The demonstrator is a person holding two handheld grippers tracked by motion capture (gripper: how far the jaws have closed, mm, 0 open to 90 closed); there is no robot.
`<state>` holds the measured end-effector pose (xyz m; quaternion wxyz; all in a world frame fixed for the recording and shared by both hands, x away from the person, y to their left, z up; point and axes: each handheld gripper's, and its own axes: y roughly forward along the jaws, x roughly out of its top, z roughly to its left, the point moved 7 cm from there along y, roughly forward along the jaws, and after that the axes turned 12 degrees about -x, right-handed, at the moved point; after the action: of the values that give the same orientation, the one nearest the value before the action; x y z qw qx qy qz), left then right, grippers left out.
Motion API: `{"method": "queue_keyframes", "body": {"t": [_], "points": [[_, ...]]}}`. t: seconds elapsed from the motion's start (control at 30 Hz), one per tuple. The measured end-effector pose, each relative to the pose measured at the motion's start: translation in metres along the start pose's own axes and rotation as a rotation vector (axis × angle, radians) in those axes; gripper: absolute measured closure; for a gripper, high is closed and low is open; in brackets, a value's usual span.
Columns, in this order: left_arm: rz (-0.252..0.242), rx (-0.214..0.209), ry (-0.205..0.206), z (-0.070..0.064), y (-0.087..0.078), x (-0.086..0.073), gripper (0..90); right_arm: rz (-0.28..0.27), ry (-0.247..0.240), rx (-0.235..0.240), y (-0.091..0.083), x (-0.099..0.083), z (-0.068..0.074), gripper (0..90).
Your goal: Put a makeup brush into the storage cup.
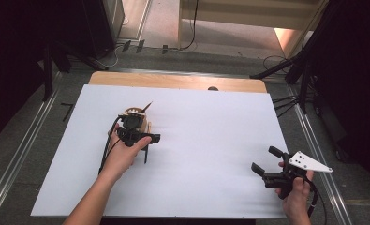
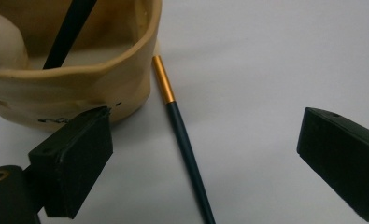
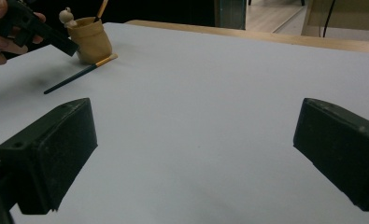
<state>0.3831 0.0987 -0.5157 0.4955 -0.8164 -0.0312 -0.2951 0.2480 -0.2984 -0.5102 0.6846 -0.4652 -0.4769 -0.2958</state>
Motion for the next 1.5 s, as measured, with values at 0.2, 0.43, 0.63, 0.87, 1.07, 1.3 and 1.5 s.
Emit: {"method": "queue_keyframes", "body": {"t": [0.2, 0.43, 0.63, 0.87, 1.07, 1.3, 1.5], "points": [[0.043, 0.019, -0.008, 0.002, 0.003, 0.000, 6.1, -0.002, 0.000, -0.003, 0.000, 0.000, -0.001, 0.0], [0.083, 0.036, -0.012, 0.007, 0.008, -0.002, 13.7, 0.000, 0.001, -0.001, 0.000, 0.000, -0.001, 0.0], [0.134, 0.093, 0.006, 0.009, 0.011, -0.006, 13.9, 0.000, -0.001, -0.001, 0.000, 0.000, 0.000, 0.0], [0.196, 0.105, 0.003, 0.010, 0.013, -0.009, 17.5, 0.000, -0.003, -0.002, 0.001, 0.000, 0.000, 0.0], [0.211, 0.091, -0.018, 0.013, 0.016, -0.010, 25.7, 0.001, -0.004, 0.000, 0.001, 0.000, 0.001, 0.0], [0.214, 0.086, -0.041, 0.013, 0.019, -0.007, 34.5, 0.002, -0.008, 0.000, 0.001, 0.000, 0.001, 0.0], [0.239, 0.082, -0.044, 0.010, 0.019, -0.008, 41.5, 0.003, -0.011, 0.001, 0.002, 0.000, 0.001, 0.0]]}}
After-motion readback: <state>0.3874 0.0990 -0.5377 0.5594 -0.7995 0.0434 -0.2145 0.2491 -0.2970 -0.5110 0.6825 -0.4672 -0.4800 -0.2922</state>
